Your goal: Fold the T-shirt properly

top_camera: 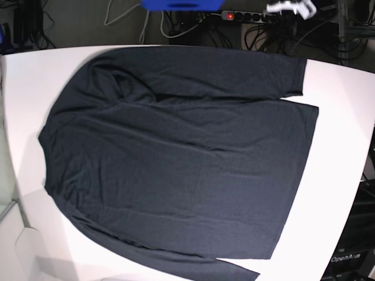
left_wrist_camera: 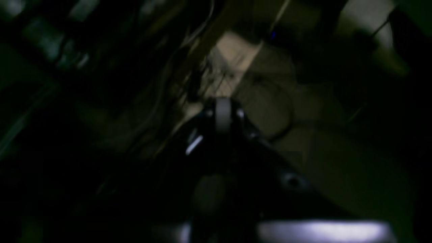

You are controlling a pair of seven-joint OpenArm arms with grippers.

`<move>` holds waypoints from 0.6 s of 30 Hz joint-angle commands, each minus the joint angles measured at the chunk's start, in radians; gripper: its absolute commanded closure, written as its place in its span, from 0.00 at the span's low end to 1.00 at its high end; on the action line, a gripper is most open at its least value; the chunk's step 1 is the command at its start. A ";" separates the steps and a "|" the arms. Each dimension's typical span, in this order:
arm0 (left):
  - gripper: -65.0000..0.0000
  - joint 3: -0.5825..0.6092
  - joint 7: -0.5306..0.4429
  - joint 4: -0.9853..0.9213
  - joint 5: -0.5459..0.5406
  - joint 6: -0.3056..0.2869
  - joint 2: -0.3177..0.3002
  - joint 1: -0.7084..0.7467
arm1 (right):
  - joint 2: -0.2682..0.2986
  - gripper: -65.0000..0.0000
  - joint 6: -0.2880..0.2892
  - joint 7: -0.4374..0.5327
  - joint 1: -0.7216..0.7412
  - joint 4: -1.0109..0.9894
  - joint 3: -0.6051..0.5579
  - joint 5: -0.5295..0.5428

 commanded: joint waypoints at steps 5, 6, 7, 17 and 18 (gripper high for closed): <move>1.00 0.005 -0.036 0.004 -0.003 -0.062 -0.006 -0.150 | 0.004 1.00 -0.014 0.021 -0.011 -0.002 -0.002 0.002; 1.00 0.000 -0.036 0.004 -0.007 -0.111 -0.008 -0.180 | 0.004 1.00 -0.014 0.021 -0.009 -0.002 -0.002 0.002; 1.00 -0.003 -0.036 0.004 -0.014 -0.172 -0.012 -0.210 | 0.004 1.00 -0.014 0.021 -0.008 -0.002 -0.002 0.002; 1.00 0.143 -0.036 0.004 -0.530 -0.172 0.012 -0.275 | 0.004 1.00 -0.014 0.025 -0.006 -0.002 0.001 0.004; 1.00 0.190 -0.036 0.004 -0.583 -0.172 0.031 -0.273 | 0.004 1.00 -0.014 0.025 -0.005 -0.002 0.001 0.004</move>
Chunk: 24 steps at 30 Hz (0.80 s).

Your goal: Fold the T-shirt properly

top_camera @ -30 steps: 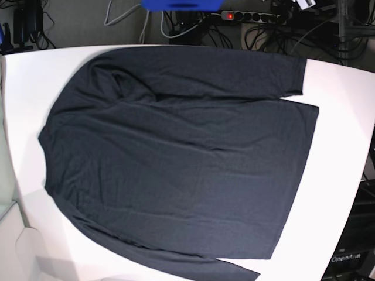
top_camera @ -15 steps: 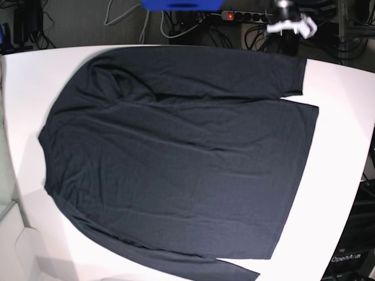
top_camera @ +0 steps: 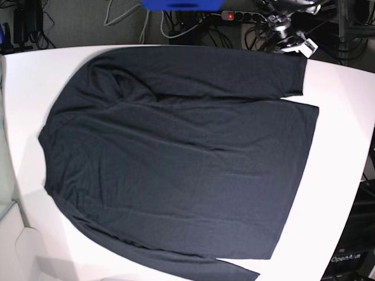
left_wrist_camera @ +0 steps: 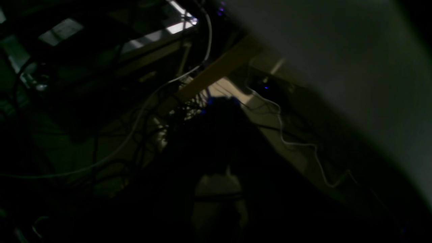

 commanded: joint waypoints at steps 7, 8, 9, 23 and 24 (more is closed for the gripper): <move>0.99 0.368 -0.188 0.019 -0.409 -0.109 0.087 0.023 | 0.014 1.00 -0.013 0.028 -0.005 -0.002 0.004 0.003; 0.99 0.418 -0.188 0.019 -0.463 -0.109 0.094 0.037 | 0.016 1.00 -0.013 0.028 -0.005 -0.002 0.004 0.003; 0.99 0.470 -0.188 0.019 -0.498 -0.109 0.100 0.050 | 0.016 1.00 -0.013 0.028 -0.005 -0.002 0.004 0.003; 0.99 0.589 -0.185 0.019 -0.498 -0.109 0.090 0.098 | 0.017 1.00 -0.013 0.028 -0.003 -0.001 0.004 0.003; 0.99 0.584 -0.185 0.019 -0.498 -0.109 0.090 0.098 | 0.017 1.00 -0.013 0.028 -0.003 -0.001 0.004 0.003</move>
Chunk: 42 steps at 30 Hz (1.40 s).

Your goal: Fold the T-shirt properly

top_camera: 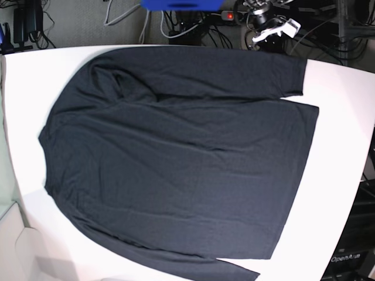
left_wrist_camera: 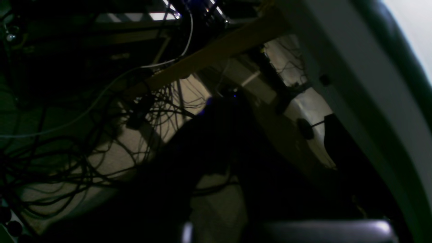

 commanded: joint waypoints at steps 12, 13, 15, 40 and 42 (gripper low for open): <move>0.99 0.011 0.081 0.004 0.407 0.052 -0.099 0.084 | 0.017 1.00 -0.013 0.024 0.002 -0.002 0.003 0.005; 0.99 0.011 0.081 0.004 0.453 0.101 -0.111 0.098 | 0.017 1.00 -0.013 0.026 0.002 -0.002 0.003 0.005; 0.99 0.011 0.082 0.004 0.538 0.193 -0.131 0.124 | 0.018 1.00 -0.013 0.023 0.002 -0.002 0.003 0.005; 1.00 -0.006 -0.028 0.004 0.562 0.284 -0.145 0.357 | 0.043 1.00 -0.013 -0.023 0.023 -0.002 0.003 0.005; 1.00 -0.006 -0.028 0.004 0.562 0.284 -0.176 0.377 | 0.043 1.00 -0.013 -0.023 0.023 -0.002 0.003 0.005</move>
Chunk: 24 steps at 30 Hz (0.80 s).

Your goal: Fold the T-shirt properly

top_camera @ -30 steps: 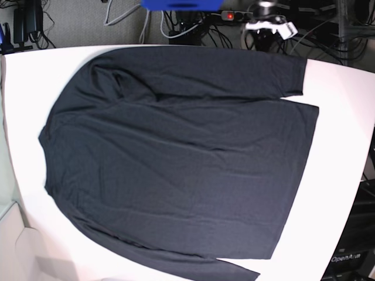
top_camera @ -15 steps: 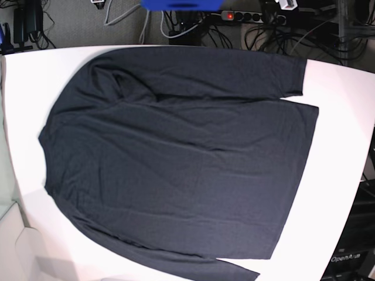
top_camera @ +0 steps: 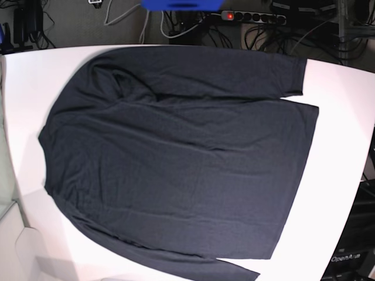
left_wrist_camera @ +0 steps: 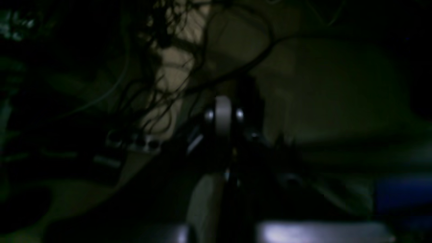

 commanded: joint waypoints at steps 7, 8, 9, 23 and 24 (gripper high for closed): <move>1.00 -0.005 -0.031 0.067 -0.012 0.002 -0.106 0.101 | 0.007 1.00 -0.015 0.019 -0.012 -0.002 0.002 0.005; 1.00 -0.005 -0.031 0.110 -0.012 0.004 -0.123 0.113 | 0.007 1.00 -0.015 0.019 -0.012 -0.002 0.002 0.005; 1.00 -0.007 -0.031 0.156 -0.012 0.005 -0.137 0.130 | 0.007 1.00 -0.015 0.019 -0.012 -0.002 0.002 0.005; 0.99 -0.005 -0.025 0.834 0.186 0.332 -0.411 0.349 | 0.007 1.00 -0.015 0.019 -0.012 -0.002 0.002 0.005; 0.99 -0.005 -0.025 0.860 0.225 0.386 -0.428 0.358 | 0.007 1.00 -0.015 0.019 -0.012 -0.002 0.002 0.005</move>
